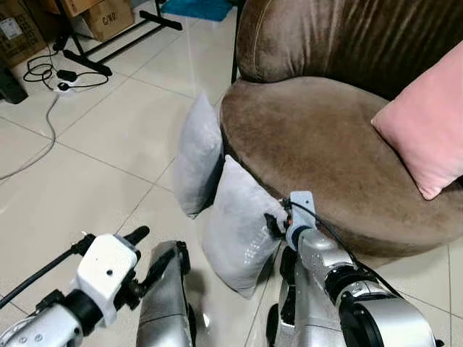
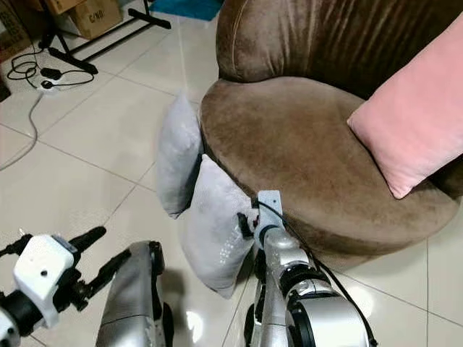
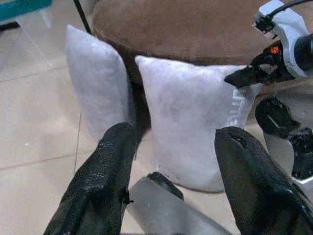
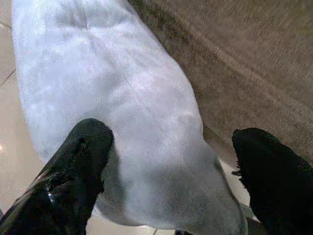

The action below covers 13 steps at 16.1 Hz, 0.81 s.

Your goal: Move the pillow to the sofa from floor

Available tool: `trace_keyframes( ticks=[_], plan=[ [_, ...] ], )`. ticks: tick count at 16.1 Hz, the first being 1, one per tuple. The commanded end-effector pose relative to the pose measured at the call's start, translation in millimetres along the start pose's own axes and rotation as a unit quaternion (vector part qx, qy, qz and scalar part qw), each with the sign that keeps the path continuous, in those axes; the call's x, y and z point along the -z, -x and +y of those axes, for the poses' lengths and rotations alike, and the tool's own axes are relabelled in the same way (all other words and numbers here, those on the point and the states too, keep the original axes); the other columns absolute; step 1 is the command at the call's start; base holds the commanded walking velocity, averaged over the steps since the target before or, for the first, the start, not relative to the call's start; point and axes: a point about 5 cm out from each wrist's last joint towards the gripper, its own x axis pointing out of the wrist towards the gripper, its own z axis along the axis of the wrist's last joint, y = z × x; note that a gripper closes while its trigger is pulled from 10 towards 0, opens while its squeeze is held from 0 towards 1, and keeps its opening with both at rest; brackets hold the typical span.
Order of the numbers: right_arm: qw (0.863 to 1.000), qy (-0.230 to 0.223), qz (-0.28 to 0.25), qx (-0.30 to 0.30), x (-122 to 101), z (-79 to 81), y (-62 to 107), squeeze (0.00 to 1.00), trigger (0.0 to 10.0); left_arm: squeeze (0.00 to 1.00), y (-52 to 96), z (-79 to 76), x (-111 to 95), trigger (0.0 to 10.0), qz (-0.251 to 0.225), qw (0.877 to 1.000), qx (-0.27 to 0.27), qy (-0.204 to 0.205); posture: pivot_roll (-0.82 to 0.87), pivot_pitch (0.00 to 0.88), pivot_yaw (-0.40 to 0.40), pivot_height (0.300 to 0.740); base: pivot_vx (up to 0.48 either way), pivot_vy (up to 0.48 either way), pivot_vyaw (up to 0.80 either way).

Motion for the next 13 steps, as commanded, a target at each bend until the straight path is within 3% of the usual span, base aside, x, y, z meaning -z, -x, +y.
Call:
trace_keyframes(
  ticks=[1, 2, 3, 4, 9, 13],
  plan=[
    [1.0, -0.006, 0.004, -0.007, -1.0, 2.4, -0.8, 0.0, 10.0, 0.0, 3.9, 0.1, -3.1, 10.0, 0.002, 1.0, 0.006, -0.002, 0.31, 0.17, -0.005, 0.499, 0.0, 0.0, 0.0],
    [1.0, -0.015, -0.002, -0.019, -4.7, 6.0, -1.6, 0.0, 10.0, 0.0, 5.6, 1.7, -3.9, 10.0, 0.004, 1.0, 0.005, -0.003, 0.31, 0.17, -0.005, 0.499, 0.0, 0.0, 0.0],
    [0.999, -0.02, -0.006, -0.037, -7.0, 10.8, -2.1, 0.0, 1.5, 0.0, 7.0, 2.2, -4.0, 10.0, 0.008, 1.0, 0.005, -0.002, 0.31, 0.171, -0.008, 0.499, 0.0, 0.0, 0.0],
    [0.999, -0.015, -0.004, -0.048, -7.1, 14.2, -2.4, 0.0, 0.0, 0.0, 8.3, 1.4, -3.7, 10.0, 0.012, 1.0, 0.009, -0.001, 0.31, 0.171, -0.008, 0.499, 0.0, 0.0, 0.0],
    [0.997, 0.003, 0.031, -0.07, 1.9, 20.0, -2.0, 0.0, 0.0, 0.0, 9.9, -4.2, 0.0, 10.0, 0.032, 0.998, 0.05, 0.011, 0.31, 0.159, -0.01, 0.499, 0.0, 0.0, 0.0],
    [0.996, 0.045, 0.062, -0.054, 12.5, 15.6, -0.8, 0.0, 0.0, 0.0, 8.9, -3.3, -0.1, 10.0, 0.036, 0.998, 0.056, 0.01, 0.31, 0.157, -0.01, 0.499, 0.0, 0.0, 0.0]
  ],
)
